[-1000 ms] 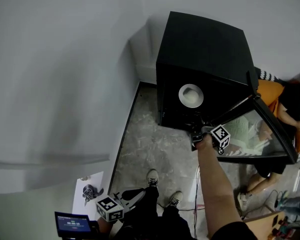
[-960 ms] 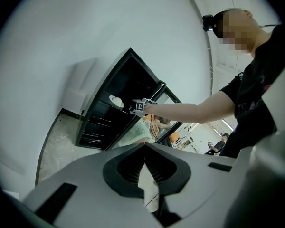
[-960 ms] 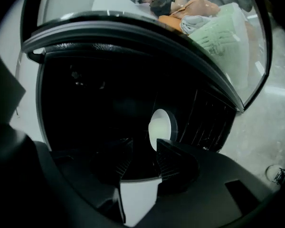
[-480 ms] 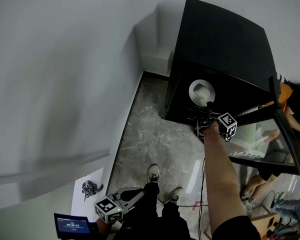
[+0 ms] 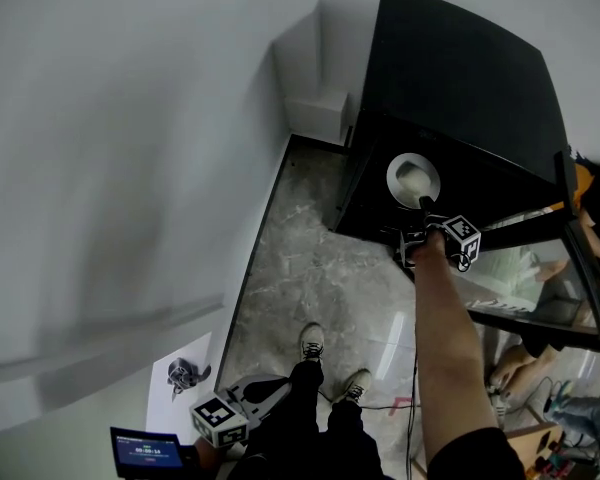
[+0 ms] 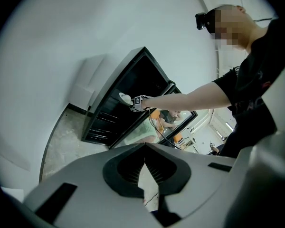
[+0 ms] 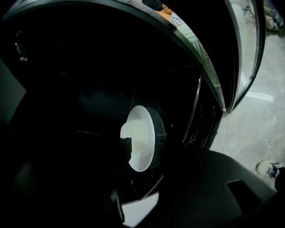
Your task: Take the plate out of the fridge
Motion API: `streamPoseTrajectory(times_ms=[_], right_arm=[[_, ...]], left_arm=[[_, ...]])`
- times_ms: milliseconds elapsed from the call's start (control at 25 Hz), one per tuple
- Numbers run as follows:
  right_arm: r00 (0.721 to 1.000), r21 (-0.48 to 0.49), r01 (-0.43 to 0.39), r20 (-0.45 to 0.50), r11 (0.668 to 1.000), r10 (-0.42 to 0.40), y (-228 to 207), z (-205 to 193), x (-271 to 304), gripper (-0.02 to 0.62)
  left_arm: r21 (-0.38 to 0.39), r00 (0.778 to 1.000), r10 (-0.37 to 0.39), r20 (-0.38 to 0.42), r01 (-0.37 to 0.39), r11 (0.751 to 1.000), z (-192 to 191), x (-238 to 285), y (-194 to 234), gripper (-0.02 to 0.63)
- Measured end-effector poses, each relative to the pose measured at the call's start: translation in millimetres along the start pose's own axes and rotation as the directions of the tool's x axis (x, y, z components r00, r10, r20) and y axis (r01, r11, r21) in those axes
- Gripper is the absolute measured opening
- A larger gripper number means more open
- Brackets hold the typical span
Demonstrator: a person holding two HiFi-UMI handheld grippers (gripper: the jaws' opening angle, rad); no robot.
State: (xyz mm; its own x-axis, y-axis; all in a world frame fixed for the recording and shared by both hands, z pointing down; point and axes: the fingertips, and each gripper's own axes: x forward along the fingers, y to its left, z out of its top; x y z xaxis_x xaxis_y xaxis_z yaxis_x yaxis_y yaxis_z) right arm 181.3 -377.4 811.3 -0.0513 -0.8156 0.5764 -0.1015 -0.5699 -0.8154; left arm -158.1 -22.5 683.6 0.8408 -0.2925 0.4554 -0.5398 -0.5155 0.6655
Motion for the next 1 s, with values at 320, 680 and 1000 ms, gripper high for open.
streamPoseTrajectory(times_ms=[320, 680, 1000], right_arm=[[0.999, 0.004, 0.028, -0.016, 1.0, -0.028, 0, 3, 11, 0.161], [0.999, -0.007, 0.036, -0.03, 0.999, -0.036, -13, 1, 12, 0.038], [1.0, 0.013, 0.003, -0.029, 1.0, -0.002, -9, 1, 8, 0.029]], left_arm=[[-0.012, 1.0, 0.005, 0.015, -0.005, 1.0, 4, -1, 7, 0.006], [-0.024, 1.0, 0.009, 0.002, -0.009, 1.0, 1, -1, 8, 0.006], [-0.021, 1.0, 0.004, 0.0, -0.004, 1.0, 0, -2, 8, 0.006]])
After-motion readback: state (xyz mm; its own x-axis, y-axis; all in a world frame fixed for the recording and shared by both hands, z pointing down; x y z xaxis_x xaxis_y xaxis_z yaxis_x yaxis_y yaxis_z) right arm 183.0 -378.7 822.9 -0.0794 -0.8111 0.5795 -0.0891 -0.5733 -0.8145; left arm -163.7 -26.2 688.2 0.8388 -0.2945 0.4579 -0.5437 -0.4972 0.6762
